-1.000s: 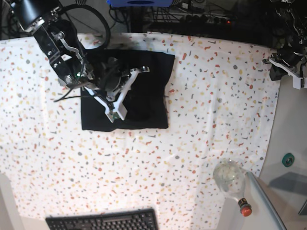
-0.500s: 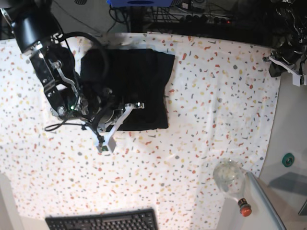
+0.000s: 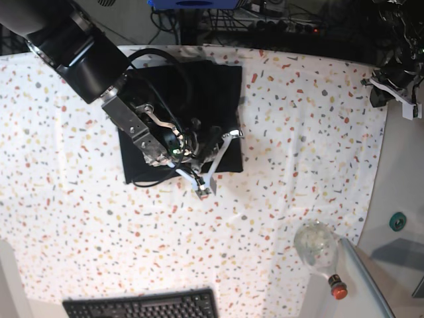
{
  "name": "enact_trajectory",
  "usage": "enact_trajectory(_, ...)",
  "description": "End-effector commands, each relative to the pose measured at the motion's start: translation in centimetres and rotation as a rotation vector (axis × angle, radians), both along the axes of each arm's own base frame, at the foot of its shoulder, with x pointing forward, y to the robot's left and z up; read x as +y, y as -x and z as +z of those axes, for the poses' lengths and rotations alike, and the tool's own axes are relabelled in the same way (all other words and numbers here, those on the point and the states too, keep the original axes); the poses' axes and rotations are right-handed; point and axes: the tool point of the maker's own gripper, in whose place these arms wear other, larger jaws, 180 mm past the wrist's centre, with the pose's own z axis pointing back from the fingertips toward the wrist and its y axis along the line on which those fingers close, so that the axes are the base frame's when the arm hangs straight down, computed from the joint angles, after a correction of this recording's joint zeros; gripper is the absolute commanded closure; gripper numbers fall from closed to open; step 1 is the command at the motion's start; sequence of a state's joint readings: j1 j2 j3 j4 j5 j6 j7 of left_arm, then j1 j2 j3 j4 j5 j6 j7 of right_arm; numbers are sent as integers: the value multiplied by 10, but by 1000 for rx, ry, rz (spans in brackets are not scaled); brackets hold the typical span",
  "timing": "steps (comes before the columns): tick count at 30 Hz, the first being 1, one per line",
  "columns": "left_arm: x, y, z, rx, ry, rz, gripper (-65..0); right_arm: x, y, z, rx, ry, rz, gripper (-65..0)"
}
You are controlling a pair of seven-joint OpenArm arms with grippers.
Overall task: Layout the t-shirt on the table in an organized manner, then fold the t-shirt properly
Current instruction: 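Press the folded shirt flat with the right gripper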
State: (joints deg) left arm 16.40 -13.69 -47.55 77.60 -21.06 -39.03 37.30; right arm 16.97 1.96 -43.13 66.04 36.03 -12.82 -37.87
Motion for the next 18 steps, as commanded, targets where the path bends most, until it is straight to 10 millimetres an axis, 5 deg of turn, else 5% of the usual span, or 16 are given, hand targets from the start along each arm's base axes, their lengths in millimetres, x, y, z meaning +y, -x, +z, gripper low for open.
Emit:
enact_trajectory(1,8,-7,13,-39,-22,-4,0,11,-24,29,-91,-52,5,0)
enact_trajectory(5,8,-7,13,-40,-23,-6,0,17,-7,61,-99,-96,60,0)
enact_trajectory(8,9,-7,13,-40,-25,-6,0,20,16,64,-67,-115,91,0)
enact_trajectory(13,9,-8,14,-41,-26,-7,0,36,46,53,3,-144,106,0)
enact_trajectory(18,-3,-13,9,-27,-21,-50,0,45,56,15,38,-63,154,0)
